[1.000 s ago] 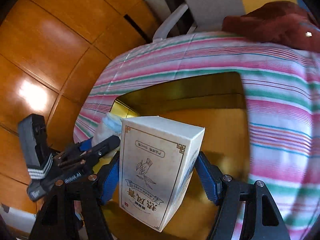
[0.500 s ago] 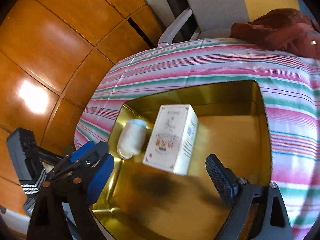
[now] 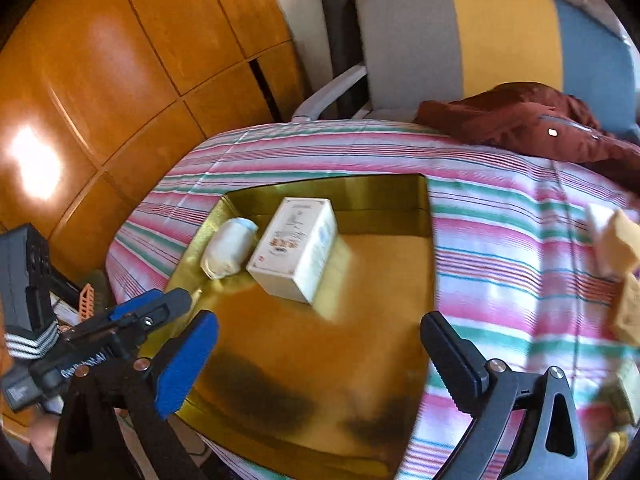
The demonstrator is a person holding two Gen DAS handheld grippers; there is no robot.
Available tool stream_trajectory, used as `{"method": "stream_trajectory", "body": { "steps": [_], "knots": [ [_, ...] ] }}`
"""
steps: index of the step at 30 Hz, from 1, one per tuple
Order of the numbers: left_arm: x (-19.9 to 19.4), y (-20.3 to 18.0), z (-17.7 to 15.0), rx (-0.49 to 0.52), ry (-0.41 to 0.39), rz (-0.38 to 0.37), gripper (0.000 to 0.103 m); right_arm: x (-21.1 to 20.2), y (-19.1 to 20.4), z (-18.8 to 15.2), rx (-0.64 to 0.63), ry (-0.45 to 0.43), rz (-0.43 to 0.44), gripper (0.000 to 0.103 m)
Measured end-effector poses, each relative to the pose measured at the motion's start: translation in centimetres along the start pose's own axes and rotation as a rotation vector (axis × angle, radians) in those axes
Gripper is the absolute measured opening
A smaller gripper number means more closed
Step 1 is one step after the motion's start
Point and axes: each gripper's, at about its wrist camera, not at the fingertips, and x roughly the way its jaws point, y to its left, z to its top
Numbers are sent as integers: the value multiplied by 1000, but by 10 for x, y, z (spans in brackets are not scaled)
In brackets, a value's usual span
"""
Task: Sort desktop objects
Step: 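Carry the sock and box into the gold tray and open both tools, then move both open tools back to the pile of items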
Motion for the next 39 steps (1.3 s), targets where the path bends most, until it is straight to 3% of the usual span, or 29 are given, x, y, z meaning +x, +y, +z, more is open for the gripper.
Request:
{"method": "stream_trajectory", "body": {
  "steps": [23, 32, 39],
  "knots": [
    [-2, -114, -35, 277, 104, -170, 77, -68, -109, -83, 186, -8, -257, 102],
    [5, -170, -51, 414, 167, -284, 77, -143, -170, -92, 193, 11, -403, 101],
    [16, -224, -73, 551, 237, -381, 77, -191, -221, -101, 126, 112, -565, 103]
  ]
}}
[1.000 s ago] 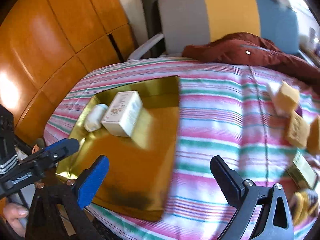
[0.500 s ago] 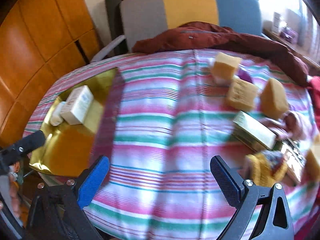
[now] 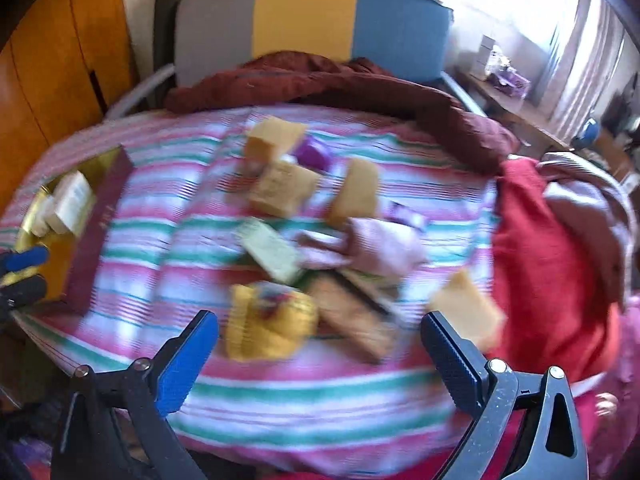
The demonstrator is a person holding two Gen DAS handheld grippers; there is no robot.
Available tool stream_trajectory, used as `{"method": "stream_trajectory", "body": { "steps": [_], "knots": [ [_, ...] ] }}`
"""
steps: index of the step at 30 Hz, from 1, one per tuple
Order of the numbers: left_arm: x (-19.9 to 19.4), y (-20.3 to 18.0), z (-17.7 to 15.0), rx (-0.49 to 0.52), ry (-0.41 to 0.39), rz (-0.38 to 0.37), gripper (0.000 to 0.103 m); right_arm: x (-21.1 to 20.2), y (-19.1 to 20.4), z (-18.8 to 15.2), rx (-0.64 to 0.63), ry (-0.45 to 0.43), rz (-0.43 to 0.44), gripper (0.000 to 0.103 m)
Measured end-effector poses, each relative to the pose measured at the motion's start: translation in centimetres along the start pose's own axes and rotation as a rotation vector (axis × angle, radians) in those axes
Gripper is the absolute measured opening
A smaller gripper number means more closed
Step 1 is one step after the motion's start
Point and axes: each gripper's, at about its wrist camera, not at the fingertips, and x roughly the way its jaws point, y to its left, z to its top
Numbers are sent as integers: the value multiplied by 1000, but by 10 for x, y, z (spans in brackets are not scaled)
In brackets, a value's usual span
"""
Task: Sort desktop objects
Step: 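Move both open tools back to the pile of items, then grasp the yellow knit hat with the left tool while the right tool grasps a yellow sponge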
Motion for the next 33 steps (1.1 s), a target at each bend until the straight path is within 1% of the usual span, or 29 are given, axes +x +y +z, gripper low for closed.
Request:
{"method": "stream_trajectory", "body": {
  "steps": [4, 6, 8, 10, 13, 14, 17, 21, 26, 27, 28, 29, 30, 31, 33],
  "knots": [
    [24, -22, 3, 52, 61, -50, 77, 8, -22, -9, -84, 71, -49, 103],
    [37, -32, 4, 63, 91, -81, 77, 13, -34, -12, -113, 94, -102, 103],
    [48, -40, 4, 59, 122, -112, 77, 14, -48, -12, -134, 102, -132, 103],
    [60, -46, 5, 41, 156, -149, 77, 17, -60, -11, -143, 118, -135, 103],
    [78, -56, 7, 18, 194, -183, 77, 28, -76, -8, -156, 156, -161, 103],
    [83, -59, 8, 12, 204, -190, 77, 33, -81, -5, -157, 172, -157, 103],
    [96, -66, 11, 3, 224, -203, 77, 47, -84, -2, -170, 214, -132, 103],
    [112, -72, 17, -19, 244, -206, 77, 64, -79, 1, -231, 254, -157, 103],
    [130, -78, 23, -26, 260, -169, 77, 76, -76, 1, -282, 277, -178, 102],
    [134, -79, 24, -32, 264, -165, 77, 79, -75, 0, -286, 279, -178, 100],
    [137, -80, 25, -35, 266, -164, 77, 81, -76, -1, -284, 282, -173, 92],
    [141, -83, 26, -39, 270, -161, 77, 83, -76, -2, -281, 283, -173, 77],
    [144, -85, 27, -41, 273, -159, 77, 85, -77, -3, -276, 283, -180, 68],
    [147, -87, 27, -42, 275, -159, 77, 87, -77, -4, -272, 282, -173, 55],
    [153, -92, 28, -42, 279, -155, 77, 87, -76, -6, -273, 272, -166, 55]
  ]
}}
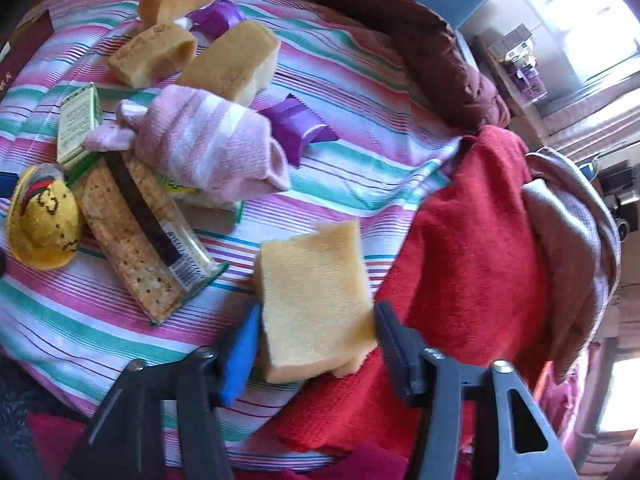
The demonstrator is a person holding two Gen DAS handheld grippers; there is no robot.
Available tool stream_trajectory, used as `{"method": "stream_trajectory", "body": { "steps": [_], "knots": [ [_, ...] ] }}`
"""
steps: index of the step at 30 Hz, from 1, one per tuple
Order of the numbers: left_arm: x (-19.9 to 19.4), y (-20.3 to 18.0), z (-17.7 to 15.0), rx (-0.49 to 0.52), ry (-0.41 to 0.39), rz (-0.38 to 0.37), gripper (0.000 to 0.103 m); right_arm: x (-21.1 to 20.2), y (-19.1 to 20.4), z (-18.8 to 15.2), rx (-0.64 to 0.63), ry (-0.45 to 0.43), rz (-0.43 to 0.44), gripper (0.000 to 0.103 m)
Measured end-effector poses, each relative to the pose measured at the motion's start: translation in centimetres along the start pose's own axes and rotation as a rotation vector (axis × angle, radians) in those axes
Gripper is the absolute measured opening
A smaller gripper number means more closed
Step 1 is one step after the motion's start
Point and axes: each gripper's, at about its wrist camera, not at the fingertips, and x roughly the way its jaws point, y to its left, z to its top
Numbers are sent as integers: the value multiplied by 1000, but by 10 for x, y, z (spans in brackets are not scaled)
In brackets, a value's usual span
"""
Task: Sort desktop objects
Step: 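Grasp the yellow knit hat with the left tool while the right tool grasps a yellow sponge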
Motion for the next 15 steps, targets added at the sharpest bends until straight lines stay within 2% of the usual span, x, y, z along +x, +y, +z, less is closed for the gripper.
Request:
{"method": "stream_trajectory", "body": {
  "steps": [5, 8, 9, 12, 15],
  "knots": [
    [19, -6, 6, -11, 5, 33, 74, 5, -2, -5, 40, -16, 16, 55],
    [20, -10, 5, 33, -38, 90, 59, 4, -5, -7, 64, -31, 26, 55],
    [19, -9, 3, 38, -53, 84, 54, 4, -5, -7, 65, -30, 27, 55],
    [14, -8, 0, 57, -73, 80, 45, 4, -6, -7, 69, -32, 30, 55],
    [5, -12, -4, 99, -96, 96, 44, 2, -9, -7, 84, -45, 29, 55]
  ]
}}
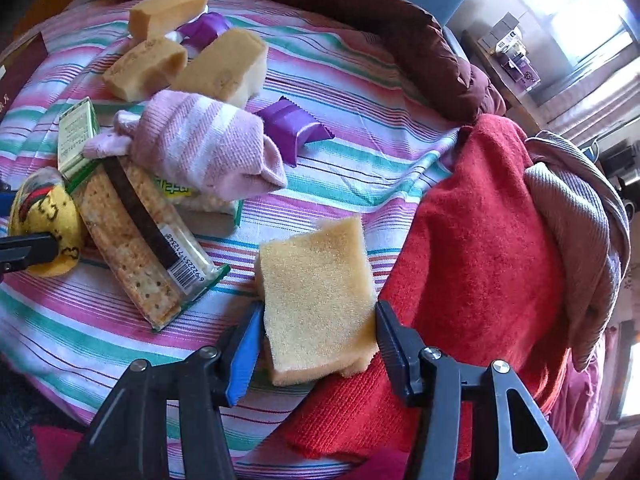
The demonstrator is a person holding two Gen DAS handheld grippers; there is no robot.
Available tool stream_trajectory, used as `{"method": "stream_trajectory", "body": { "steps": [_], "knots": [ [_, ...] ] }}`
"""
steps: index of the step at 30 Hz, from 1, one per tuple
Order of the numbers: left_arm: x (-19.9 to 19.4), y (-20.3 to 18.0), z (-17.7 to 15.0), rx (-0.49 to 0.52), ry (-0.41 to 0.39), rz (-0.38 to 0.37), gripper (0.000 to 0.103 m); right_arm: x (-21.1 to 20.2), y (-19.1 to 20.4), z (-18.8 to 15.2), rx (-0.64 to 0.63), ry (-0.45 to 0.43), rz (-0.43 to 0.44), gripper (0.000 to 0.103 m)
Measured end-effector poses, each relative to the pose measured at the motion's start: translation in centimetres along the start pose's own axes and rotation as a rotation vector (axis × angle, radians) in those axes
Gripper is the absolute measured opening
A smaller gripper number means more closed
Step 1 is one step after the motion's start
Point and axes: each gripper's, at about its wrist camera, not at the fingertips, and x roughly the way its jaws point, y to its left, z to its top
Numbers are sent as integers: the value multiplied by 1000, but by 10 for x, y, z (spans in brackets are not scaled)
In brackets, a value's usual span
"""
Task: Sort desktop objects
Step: 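Grasp the yellow knit hat with the left tool while the right tool grasps a yellow sponge, then carry the hat and sponge into the gold tray and open both tools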
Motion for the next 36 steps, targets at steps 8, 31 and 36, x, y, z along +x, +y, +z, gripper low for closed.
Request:
{"method": "stream_trajectory", "body": {
  "steps": [8, 31, 36],
  "knots": [
    [-37, 15, -6, -24, -58, 11, 44, -23, -18, -3, 135, -81, -20, 54],
    [-221, 189, -107, -407, -353, 359, 44, -149, 197, 91, -69, -438, 464, 54],
    [-248, 231, -145, -505, -366, 484, 46, -165, 269, 106, -140, -449, 632, 54]
  ]
}}
